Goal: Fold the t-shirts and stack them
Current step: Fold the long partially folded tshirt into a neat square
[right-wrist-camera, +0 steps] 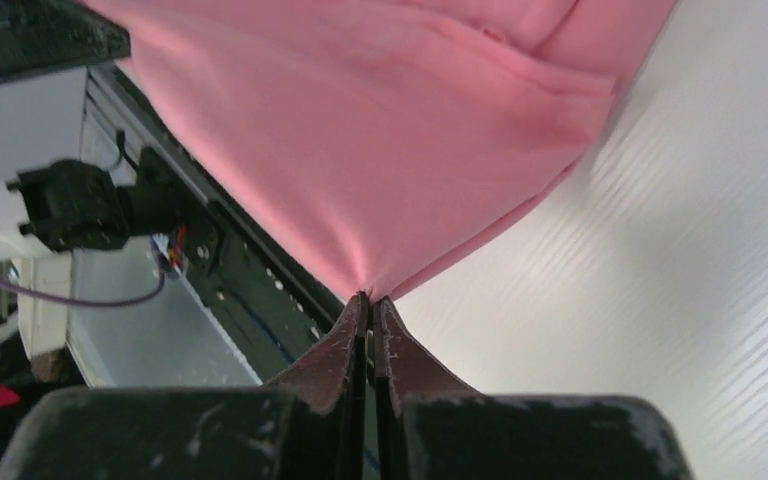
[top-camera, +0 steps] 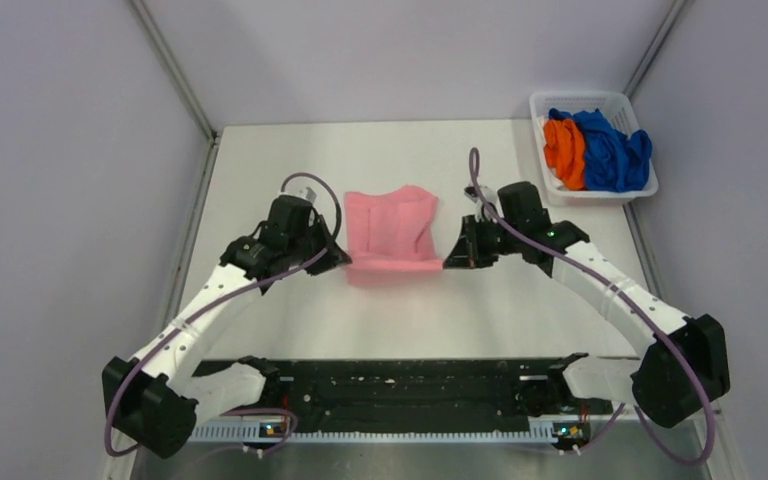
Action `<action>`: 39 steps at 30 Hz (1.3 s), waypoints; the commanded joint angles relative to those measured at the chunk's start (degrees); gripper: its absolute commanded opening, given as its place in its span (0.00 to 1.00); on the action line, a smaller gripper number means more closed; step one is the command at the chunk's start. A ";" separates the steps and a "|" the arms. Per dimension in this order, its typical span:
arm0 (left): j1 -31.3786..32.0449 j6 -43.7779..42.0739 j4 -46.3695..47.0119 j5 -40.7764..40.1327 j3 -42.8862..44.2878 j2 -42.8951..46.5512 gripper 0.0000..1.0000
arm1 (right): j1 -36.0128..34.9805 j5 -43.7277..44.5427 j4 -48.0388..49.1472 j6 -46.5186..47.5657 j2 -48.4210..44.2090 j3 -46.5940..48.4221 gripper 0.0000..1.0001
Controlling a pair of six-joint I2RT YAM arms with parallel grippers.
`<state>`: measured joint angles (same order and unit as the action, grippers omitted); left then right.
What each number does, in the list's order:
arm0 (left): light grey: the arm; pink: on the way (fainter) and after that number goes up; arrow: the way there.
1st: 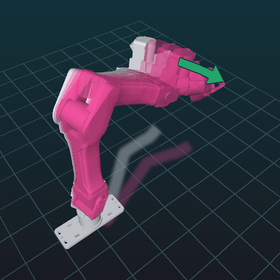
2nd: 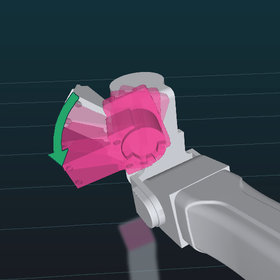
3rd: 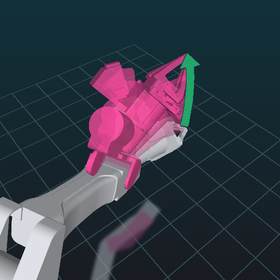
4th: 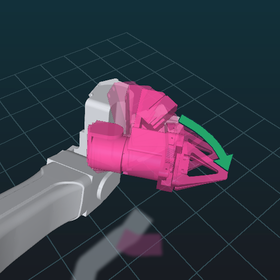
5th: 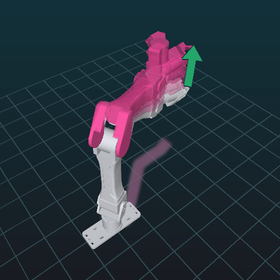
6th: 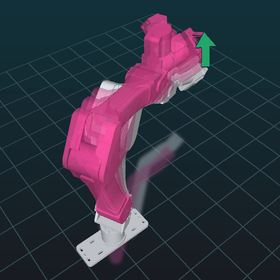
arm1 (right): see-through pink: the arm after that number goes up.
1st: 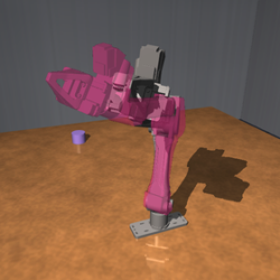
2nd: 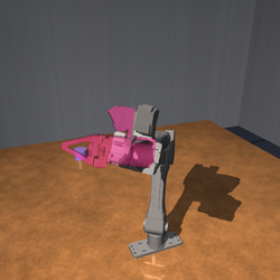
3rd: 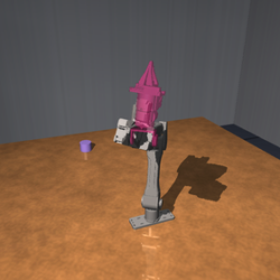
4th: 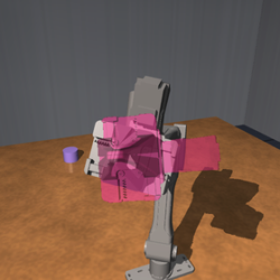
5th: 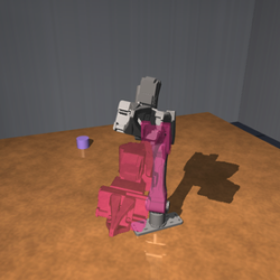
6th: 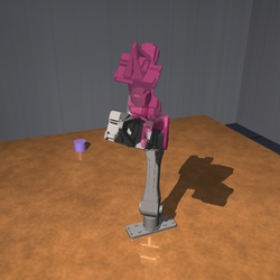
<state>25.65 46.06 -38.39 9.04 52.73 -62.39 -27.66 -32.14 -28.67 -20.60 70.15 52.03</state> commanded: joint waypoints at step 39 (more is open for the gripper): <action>-18.92 -4.64 16.11 5.71 50.00 -61.21 0.51 | 11.56 13.68 27.18 -7.11 54.33 48.18 0.47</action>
<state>7.73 40.91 -20.01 16.40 97.34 -122.10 -17.56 -18.39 -4.03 -29.98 121.10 92.01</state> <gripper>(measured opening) 0.372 0.353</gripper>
